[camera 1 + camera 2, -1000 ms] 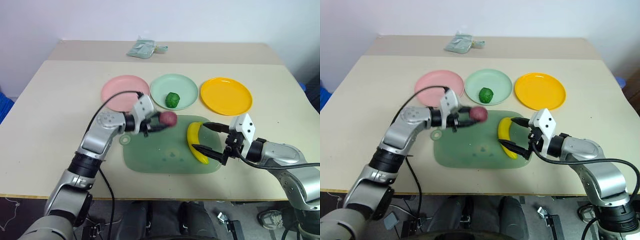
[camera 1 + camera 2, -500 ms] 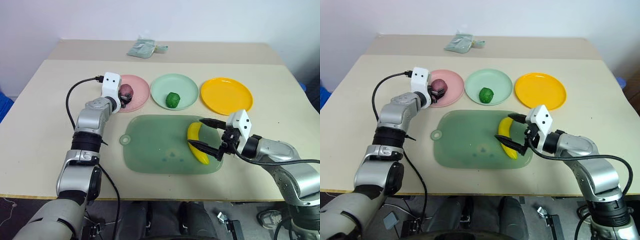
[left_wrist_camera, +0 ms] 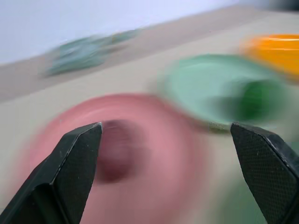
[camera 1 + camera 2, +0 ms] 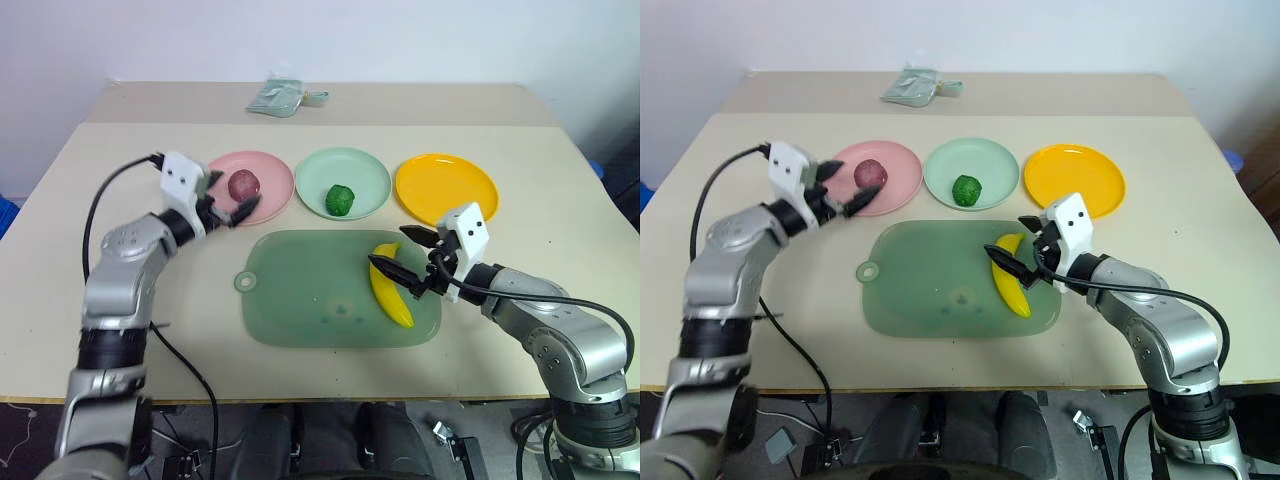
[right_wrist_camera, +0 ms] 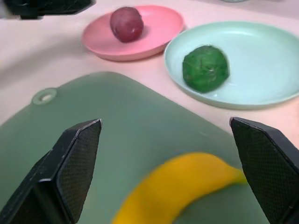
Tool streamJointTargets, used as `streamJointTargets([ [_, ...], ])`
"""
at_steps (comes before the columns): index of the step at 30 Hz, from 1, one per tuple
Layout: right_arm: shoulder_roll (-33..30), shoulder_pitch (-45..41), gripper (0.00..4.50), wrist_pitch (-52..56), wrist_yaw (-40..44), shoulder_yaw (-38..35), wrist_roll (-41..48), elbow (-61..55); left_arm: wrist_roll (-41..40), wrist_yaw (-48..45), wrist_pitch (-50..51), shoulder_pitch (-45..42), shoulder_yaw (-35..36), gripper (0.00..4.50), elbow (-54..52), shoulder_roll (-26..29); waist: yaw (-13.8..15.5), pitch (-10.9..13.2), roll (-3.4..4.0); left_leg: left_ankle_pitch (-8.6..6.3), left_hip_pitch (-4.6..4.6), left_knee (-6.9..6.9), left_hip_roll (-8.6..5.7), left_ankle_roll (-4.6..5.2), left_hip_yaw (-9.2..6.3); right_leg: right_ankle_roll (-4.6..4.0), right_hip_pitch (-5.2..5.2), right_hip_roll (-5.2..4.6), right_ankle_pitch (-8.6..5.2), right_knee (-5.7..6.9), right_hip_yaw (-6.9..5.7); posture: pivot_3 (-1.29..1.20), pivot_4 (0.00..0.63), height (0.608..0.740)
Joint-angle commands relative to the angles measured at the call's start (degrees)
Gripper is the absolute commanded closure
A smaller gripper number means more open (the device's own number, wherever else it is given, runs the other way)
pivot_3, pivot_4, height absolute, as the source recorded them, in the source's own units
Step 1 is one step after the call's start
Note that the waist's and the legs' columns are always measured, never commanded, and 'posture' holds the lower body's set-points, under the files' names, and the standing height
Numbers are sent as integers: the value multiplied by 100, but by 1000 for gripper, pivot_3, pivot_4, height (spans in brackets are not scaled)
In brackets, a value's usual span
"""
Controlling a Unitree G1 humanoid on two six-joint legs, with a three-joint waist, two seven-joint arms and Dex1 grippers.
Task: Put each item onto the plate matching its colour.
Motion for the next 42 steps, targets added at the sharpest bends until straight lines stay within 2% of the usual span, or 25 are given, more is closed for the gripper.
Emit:
streamJointTargets([
  [1,-2,-4,0,598,-405,157,-49,-365,-547,-978,21,708,-613,43,-1211,274,-14,0,2,0,0,-1,1,0,0,0,0,0,0,-1,1,0,150,740],
  [5,131,-55,0,1301,-835,275,-63,-486,-623,-1084,131,1063,-868,43,-1525,387,-4,-1,5,4,2,-2,5,-7,0,-6,-7,4,-2,8,4,0,150,740],
  [15,686,-437,0,2587,-1259,328,94,-482,-575,-1063,-33,1009,-1005,43,-1430,339,-3,-3,8,2,1,-4,3,2,2,-7,-9,7,-2,10,8,0,150,740],
  [16,701,-470,578,2637,-1258,340,89,-484,-575,-1047,-38,1005,-1013,0,-1430,333,-4,-3,8,2,1,-4,3,2,2,-7,-9,7,-2,10,7,0,150,740],
  [18,697,-522,1296,2682,-1240,368,71,-502,-577,-1025,-48,1005,-1020,0,-1430,327,-6,-3,9,1,1,-4,3,3,2,-7,-10,8,-2,10,8,0,150,740],
  [21,613,-657,2892,2594,-1158,364,39,-524,-579,-978,-63,1028,-1007,0,-1423,314,-7,-3,9,1,1,-4,3,4,2,-7,-10,9,-2,10,8,0,150,740],
  [22,533,-697,3212,2511,-1098,385,13,-538,-567,-953,-69,1034,-1001,0,-1422,311,-7,-3,9,1,1,-4,3,5,2,-7,-10,9,-2,10,8,0,150,740],
  [29,-188,-1040,3212,1373,-217,183,-73,-323,-689,-766,-30,1146,-785,0,-1533,313,-14,-3,9,-1,1,-4,3,8,3,-6,-10,9,-2,8,7,0,150,740],
  [32,-201,-1598,3212,837,-396,110,-533,708,-723,-715,-21,1189,-728,0,-1558,299,-27,-3,9,0,1,-4,6,7,5,-6,-11,12,-2,9,8,0,150,740],
  [36,119,-2729,3212,324,-1038,-39,-1181,3084,-724,-636,4,1191,-759,0,-1604,245,-2,-3,8,0,2,-2,3,7,10,-6,-11,11,-2,11,9,0,150,740],
  [42,415,-4168,3212,-1189,-997,-118,-1766,6444,-722,-435,49,1178,-818,0,-1716,138,-64,-2,10,0,-1,-12,3,7,16,-5,-12,11,-1,8,9,0,150,740],
])
